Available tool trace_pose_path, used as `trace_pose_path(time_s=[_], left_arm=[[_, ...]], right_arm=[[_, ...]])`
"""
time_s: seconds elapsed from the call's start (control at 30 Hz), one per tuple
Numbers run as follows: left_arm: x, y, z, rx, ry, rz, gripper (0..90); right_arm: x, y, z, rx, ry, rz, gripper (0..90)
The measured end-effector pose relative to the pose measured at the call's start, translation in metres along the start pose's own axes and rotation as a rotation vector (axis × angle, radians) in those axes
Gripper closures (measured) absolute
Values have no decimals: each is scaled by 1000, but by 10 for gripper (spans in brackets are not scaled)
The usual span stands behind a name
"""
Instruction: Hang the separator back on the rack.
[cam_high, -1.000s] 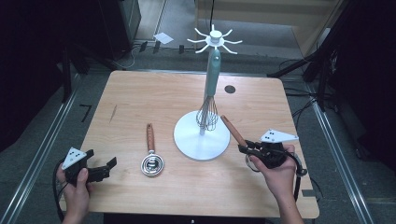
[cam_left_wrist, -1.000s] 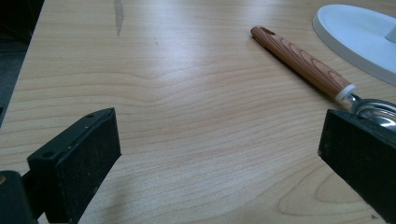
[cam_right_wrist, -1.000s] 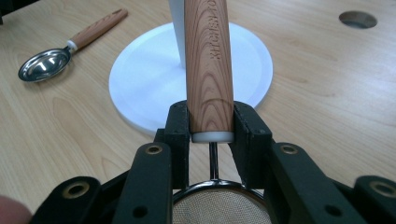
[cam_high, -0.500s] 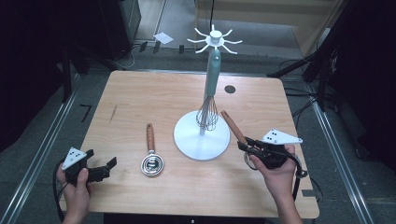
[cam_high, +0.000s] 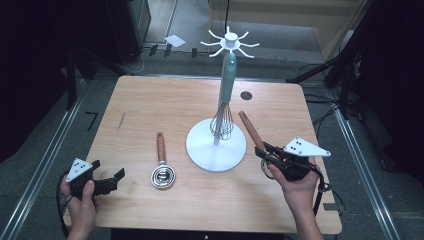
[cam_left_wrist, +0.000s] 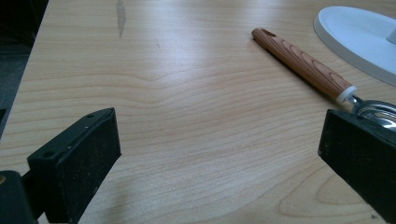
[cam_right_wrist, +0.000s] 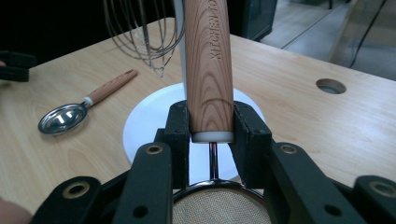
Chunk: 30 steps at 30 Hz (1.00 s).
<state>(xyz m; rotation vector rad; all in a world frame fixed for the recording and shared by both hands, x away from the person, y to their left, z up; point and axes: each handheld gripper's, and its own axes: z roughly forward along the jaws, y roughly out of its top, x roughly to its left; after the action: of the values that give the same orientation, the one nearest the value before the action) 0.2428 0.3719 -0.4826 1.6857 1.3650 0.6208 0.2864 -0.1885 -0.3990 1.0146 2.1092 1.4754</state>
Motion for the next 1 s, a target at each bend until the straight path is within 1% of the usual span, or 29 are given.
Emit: trace_pose_path(time_s=[0.07, 0.13, 0.17, 0.3, 0.37, 0.47, 0.57, 0.6, 0.77, 0.9, 1.0], left_arm=[[0, 0, 0, 0, -1, 0, 0], [0, 0, 0, -1, 1, 0, 0], [0, 0, 0, -1, 1, 0, 0], [0, 0, 0, -3, 2, -1, 0], [0, 0, 0, -2, 3, -7, 0], [1, 0, 0, -4, 2, -11, 0], [0, 0, 0, -1, 7, -4, 0], [0, 0, 0, -1, 9, -2, 0], [0, 0, 0, -4, 6, -2, 0], [0, 0, 0, -6, 4, -4, 0], [-1, 0, 0, -5, 7, -3, 0]], right_arm=[[1, 1, -1, -18, -19, 12, 713], [2, 1, -3, -38, -36, 10, 713], [3, 2, -4, -49, -38, 11, 713], [4, 6, -5, -78, -32, 38, 713], [6, 8, -6, -87, -26, 36, 713], [9, 12, -9, -104, -40, 33, 713], [10, 16, -12, -124, -47, 35, 713], [10, 19, -14, -140, -48, 37, 713], [11, 25, -17, -172, -57, 45, 713], [14, 31, -18, -196, -67, 36, 714], [16, 34, -18, -211, -63, 29, 713]])
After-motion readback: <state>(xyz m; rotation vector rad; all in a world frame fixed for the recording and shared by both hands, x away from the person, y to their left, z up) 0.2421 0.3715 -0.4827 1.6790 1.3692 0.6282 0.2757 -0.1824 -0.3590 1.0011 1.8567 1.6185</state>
